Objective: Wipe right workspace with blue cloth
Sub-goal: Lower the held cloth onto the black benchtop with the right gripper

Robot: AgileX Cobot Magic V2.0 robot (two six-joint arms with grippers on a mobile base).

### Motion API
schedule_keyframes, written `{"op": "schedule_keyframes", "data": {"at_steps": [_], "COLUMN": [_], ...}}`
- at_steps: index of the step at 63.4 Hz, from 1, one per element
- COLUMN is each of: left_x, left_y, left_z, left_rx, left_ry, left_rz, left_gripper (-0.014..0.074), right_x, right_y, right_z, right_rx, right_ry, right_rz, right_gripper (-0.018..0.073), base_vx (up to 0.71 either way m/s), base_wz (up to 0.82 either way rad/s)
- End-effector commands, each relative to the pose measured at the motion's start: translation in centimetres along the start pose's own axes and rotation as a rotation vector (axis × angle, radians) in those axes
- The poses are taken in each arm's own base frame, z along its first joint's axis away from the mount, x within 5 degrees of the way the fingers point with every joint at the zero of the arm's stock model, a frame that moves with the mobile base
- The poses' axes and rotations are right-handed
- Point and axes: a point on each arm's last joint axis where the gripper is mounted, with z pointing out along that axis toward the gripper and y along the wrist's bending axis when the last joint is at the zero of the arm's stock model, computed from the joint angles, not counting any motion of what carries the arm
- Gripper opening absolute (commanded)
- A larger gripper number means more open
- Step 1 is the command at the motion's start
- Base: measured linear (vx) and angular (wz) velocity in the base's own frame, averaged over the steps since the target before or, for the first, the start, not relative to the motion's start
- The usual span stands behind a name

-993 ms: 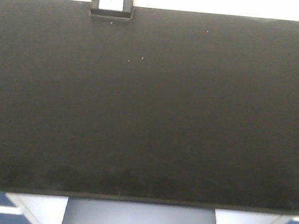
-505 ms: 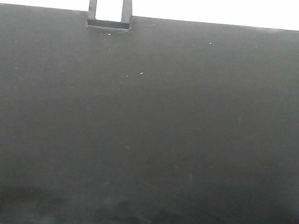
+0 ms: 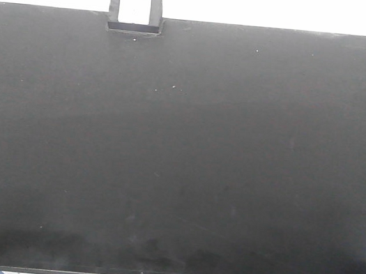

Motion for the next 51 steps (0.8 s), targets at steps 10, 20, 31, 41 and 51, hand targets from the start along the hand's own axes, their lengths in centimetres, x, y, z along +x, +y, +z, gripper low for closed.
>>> {"op": "schedule_keyframes", "data": {"at_steps": [10, 20, 31, 41, 51], "left_x": [0.2, 0.2, 0.2, 0.2, 0.2], "left_y": [0.0, 0.0, 0.0, 0.0, 0.0], "left_z": [0.1, 0.1, 0.1, 0.1, 0.1], "left_rx": [0.017, 0.017, 0.017, 0.017, 0.017], "left_ry": [-0.057, -0.057, -0.057, -0.057, -0.057], "left_rz": [-0.014, -0.014, -0.014, -0.014, -0.014], "left_gripper": [-0.0006, -0.0006, -0.0006, -0.0006, -0.0006], "right_x": [-3.6, -4.8, -6.0, -6.6, -5.5], "right_y": [1.1, 2.1, 3.9, 6.1, 8.1], "right_z": [-0.7, 0.8, 4.9, 9.4, 13.4], "right_rx": [-0.113, -0.17, -0.239, -0.355, -0.478], "right_ry": [-0.321, -0.36, -0.332, -0.361, -0.333], "right_rz": [-0.024, -0.033, -0.077, -0.088, -0.175], "right_gripper": [0.0, 0.0, 0.0, 0.0002, 0.0002], "base_vx": [0.0, 0.0, 0.0, 0.0, 0.0], "base_wz": [0.0, 0.0, 0.0, 0.0, 0.0]}}
